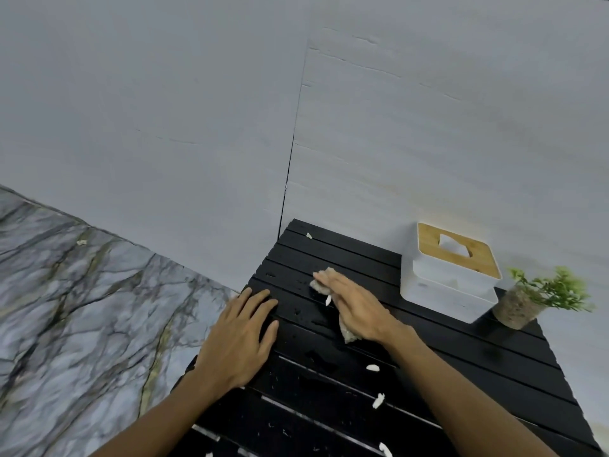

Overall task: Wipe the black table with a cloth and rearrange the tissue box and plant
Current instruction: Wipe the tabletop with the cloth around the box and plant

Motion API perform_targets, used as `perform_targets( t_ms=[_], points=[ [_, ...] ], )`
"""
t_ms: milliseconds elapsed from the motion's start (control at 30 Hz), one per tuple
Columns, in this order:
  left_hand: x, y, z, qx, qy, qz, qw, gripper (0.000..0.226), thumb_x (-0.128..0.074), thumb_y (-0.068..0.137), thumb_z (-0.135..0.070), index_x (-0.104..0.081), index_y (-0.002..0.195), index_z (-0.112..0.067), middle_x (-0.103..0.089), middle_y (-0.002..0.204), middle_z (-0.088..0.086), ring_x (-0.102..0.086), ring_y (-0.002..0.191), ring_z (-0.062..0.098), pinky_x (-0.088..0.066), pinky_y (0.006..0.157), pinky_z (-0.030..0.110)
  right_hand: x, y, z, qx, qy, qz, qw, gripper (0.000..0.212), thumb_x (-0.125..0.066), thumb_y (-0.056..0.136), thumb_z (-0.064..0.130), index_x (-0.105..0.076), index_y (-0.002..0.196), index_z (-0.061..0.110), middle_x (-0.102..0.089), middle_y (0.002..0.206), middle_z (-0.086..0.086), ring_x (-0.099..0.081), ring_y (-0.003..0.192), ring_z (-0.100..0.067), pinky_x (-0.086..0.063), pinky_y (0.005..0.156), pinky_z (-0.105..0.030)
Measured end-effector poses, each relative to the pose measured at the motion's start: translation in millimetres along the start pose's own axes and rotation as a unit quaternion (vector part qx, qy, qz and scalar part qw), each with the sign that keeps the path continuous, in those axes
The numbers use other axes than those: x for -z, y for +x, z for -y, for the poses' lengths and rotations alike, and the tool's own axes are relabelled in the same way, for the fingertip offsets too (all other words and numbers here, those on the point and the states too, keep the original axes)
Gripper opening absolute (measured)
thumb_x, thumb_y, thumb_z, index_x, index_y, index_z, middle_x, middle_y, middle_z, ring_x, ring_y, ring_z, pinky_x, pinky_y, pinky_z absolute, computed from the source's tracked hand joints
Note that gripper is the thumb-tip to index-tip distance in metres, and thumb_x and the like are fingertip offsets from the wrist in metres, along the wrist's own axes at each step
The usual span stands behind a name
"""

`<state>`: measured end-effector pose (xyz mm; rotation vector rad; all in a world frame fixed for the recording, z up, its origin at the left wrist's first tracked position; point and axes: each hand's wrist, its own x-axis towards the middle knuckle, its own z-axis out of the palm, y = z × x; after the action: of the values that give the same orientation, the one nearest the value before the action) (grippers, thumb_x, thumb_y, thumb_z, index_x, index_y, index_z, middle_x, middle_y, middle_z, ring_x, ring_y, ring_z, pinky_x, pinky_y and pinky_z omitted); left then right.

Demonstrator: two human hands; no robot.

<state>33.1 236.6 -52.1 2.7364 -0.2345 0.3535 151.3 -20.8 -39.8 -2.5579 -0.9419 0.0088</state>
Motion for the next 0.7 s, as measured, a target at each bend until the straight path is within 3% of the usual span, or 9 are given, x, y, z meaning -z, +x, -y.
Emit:
perform_targets(
  t_ms=[100, 200, 300, 367, 500, 700],
  points=[
    [0, 0, 0, 0.003, 0.002, 0.011, 1.000, 0.057, -0.020, 0.099, -0.054, -0.041, 0.144, -0.028, -0.036, 0.154, -0.008, -0.018, 0.148, 0.017, -0.013, 0.120, 0.034, 3, -12, 3, 0.001, 0.026, -0.031, 0.999, 0.062, -0.037, 0.104, 0.007, -0.024, 0.155, 0.040, -0.038, 0.157, 0.013, -0.021, 0.150, -0.001, -0.021, 0.120, -0.023],
    [1, 5, 1, 0.005, -0.001, 0.017, 1.000, 0.058, -0.019, 0.097, -0.053, -0.040, 0.145, -0.028, -0.034, 0.155, -0.007, -0.018, 0.148, 0.018, -0.011, 0.120, 0.034, 12, 1, -6, -0.064, 0.074, -0.109, 0.989, 0.061, -0.037, 0.105, 0.010, -0.020, 0.157, 0.038, -0.039, 0.156, 0.012, -0.021, 0.151, -0.005, -0.024, 0.121, -0.029],
    [1, 12, -2, 0.007, -0.007, 0.015, 1.000, 0.058, -0.020, 0.096, -0.052, -0.042, 0.144, -0.026, -0.036, 0.154, -0.004, -0.019, 0.147, 0.020, -0.015, 0.120, 0.036, 14, 16, -20, -0.174, -0.026, -0.114, 0.978, 0.054, -0.032, 0.108, 0.030, -0.019, 0.159, 0.022, -0.018, 0.166, -0.002, -0.003, 0.155, -0.024, -0.013, 0.126, -0.045],
    [-1, 18, -4, 0.010, -0.006, 0.013, 1.000, 0.058, -0.019, 0.096, -0.051, -0.041, 0.144, -0.026, -0.035, 0.154, -0.003, -0.019, 0.147, 0.020, -0.012, 0.120, 0.034, 5, 15, -20, -0.245, -0.091, -0.112, 0.959, 0.060, -0.027, 0.106, 0.042, -0.017, 0.159, 0.016, -0.012, 0.168, -0.007, 0.003, 0.155, -0.032, -0.003, 0.126, -0.046],
    [-3, 32, -6, 0.017, -0.016, 0.006, 1.000, 0.058, -0.021, 0.097, -0.051, -0.037, 0.147, -0.025, -0.030, 0.157, -0.001, -0.016, 0.148, 0.019, -0.005, 0.119, 0.030, -12, 13, -11, -0.265, -0.076, -0.132, 0.952, 0.058, -0.029, 0.105, 0.031, -0.014, 0.159, 0.016, -0.013, 0.167, -0.013, -0.005, 0.154, -0.033, -0.006, 0.126, -0.043],
    [-7, 34, -7, 0.017, -0.009, 0.004, 1.000, 0.055, -0.023, 0.101, -0.048, -0.030, 0.150, -0.025, -0.021, 0.161, -0.001, -0.008, 0.150, 0.017, 0.003, 0.118, 0.028, -2, 58, -20, -0.315, -0.046, -0.148, 0.936, 0.052, -0.029, 0.104, 0.019, -0.027, 0.152, 0.001, -0.023, 0.162, -0.019, -0.015, 0.151, -0.034, -0.017, 0.124, -0.043]
  ],
)
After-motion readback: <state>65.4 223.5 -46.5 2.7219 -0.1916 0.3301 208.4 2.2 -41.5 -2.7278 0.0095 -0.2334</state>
